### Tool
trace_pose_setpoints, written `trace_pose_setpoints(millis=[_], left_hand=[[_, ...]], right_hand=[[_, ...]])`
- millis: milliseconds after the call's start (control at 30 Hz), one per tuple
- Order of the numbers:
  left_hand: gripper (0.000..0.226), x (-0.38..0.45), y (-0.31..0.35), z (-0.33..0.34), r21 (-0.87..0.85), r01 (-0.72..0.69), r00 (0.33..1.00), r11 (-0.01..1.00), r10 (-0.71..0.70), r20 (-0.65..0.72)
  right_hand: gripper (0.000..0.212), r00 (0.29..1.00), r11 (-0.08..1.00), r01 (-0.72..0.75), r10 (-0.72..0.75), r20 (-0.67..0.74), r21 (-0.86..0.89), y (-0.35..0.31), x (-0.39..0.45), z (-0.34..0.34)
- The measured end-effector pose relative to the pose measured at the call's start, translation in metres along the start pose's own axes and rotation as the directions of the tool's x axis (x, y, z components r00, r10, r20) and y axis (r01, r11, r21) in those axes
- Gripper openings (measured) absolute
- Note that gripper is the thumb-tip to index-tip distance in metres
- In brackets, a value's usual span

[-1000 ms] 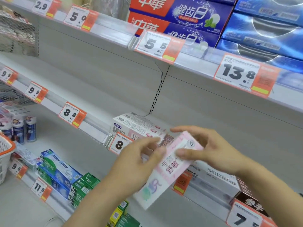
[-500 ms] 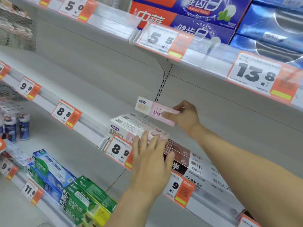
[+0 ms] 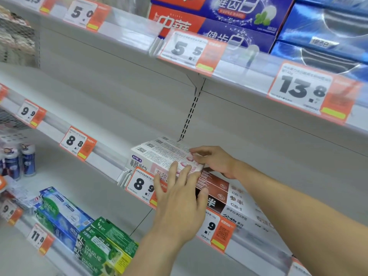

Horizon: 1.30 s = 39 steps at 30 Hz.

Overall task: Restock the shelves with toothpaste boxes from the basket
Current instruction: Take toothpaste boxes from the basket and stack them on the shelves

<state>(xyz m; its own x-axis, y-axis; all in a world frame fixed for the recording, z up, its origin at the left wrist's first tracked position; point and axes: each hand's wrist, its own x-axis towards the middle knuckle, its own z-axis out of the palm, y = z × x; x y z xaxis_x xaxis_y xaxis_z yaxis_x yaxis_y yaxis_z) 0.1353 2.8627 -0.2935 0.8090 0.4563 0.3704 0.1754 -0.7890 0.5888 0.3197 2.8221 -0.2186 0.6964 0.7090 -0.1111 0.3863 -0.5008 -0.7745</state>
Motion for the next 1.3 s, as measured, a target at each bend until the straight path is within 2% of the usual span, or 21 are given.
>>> trace_pose_setpoints(millis=[67,133,200,267,333,367,433,500,600,700,833,933,1000,1067,1233,1300], left_hand=[[0.063,-0.001,0.001,-0.001,-0.002,-0.005,1.0,1.0,0.005,0.0],[0.056,-0.001,-0.001,-0.002,-0.022,-0.025,1.0,0.999,0.025,-0.007],[0.05,-0.001,-0.002,-0.003,-0.062,-0.054,0.997,0.997,0.05,-0.063],[0.042,-0.007,0.005,-0.008,-0.13,-0.103,0.963,0.986,0.066,-0.261],[0.028,-0.022,0.017,-0.014,-0.199,-0.174,0.873,0.964,0.057,-0.484],[0.022,-0.032,0.024,-0.015,-0.236,-0.208,0.854,0.949,0.059,-0.518],[0.015,-0.057,0.031,-0.009,-0.298,-0.272,0.901,0.915,0.133,-0.414],[0.016,-0.085,0.029,0.006,-0.3,-0.304,0.948,0.904,0.256,-0.189],[0.02,-0.127,0.021,0.034,-0.195,-0.302,0.916,0.933,0.34,0.211],[0.032,-0.165,0.001,0.067,-0.07,-0.288,0.791,0.955,0.278,0.545],[0.049,-0.215,-0.038,0.106,0.086,-0.221,0.53,0.972,0.046,0.847],[0.062,-0.238,-0.06,0.119,0.235,-0.289,0.309,0.928,-0.142,0.941],[0.066,-0.241,-0.065,0.127,0.293,-0.318,0.254,0.902,-0.217,0.943],[0.066,-0.241,-0.068,0.14,0.31,-0.295,0.269,0.904,-0.233,0.934],[0.081,-0.254,-0.086,0.177,0.399,-0.365,0.389,0.841,-0.252,0.886],[0.086,-0.261,-0.102,0.186,0.438,-0.386,0.378,0.812,-0.294,0.878]], right_hand=[[0.028,0.999,0.998,0.016,-0.017,-0.028,-0.067,-0.001,-0.004,0.002],[0.024,0.983,0.966,0.094,-0.129,-0.134,-0.242,-0.001,-0.011,0.002],[0.018,0.931,0.939,0.184,-0.261,-0.256,-0.289,-0.008,-0.032,0.001],[0.011,0.867,0.921,0.264,-0.357,-0.348,-0.288,-0.018,-0.076,0.001],[0.01,0.823,0.915,0.312,-0.394,-0.41,-0.254,-0.018,-0.134,0.002],[0.012,0.82,0.922,0.328,-0.386,-0.424,-0.204,-0.012,-0.166,0.004],[0.014,0.843,0.938,0.333,-0.34,-0.418,-0.091,0.01,-0.226,0.017],[0.014,0.899,0.967,0.254,-0.24,-0.367,-0.009,0.044,-0.273,0.038],[0.01,0.986,0.994,0.009,0.009,-0.164,0.108,0.106,-0.313,0.083],[0.005,0.964,0.958,-0.266,0.264,0.032,0.109,0.177,-0.329,0.131],[0.026,0.883,0.895,-0.446,0.444,0.151,-0.021,0.253,-0.349,0.188],[0.027,0.834,0.852,-0.523,0.518,0.188,-0.028,0.29,-0.373,0.219],[0.024,0.827,0.845,-0.533,0.53,0.189,-0.042,0.307,-0.386,0.229],[0.024,0.828,0.84,-0.54,0.541,0.145,-0.053,0.319,-0.394,0.232],[0.022,0.822,0.824,-0.566,0.564,0.079,0.015,0.336,-0.393,0.24],[0.02,0.826,0.823,-0.563,0.558,0.076,0.071,0.336,-0.387,0.247]])
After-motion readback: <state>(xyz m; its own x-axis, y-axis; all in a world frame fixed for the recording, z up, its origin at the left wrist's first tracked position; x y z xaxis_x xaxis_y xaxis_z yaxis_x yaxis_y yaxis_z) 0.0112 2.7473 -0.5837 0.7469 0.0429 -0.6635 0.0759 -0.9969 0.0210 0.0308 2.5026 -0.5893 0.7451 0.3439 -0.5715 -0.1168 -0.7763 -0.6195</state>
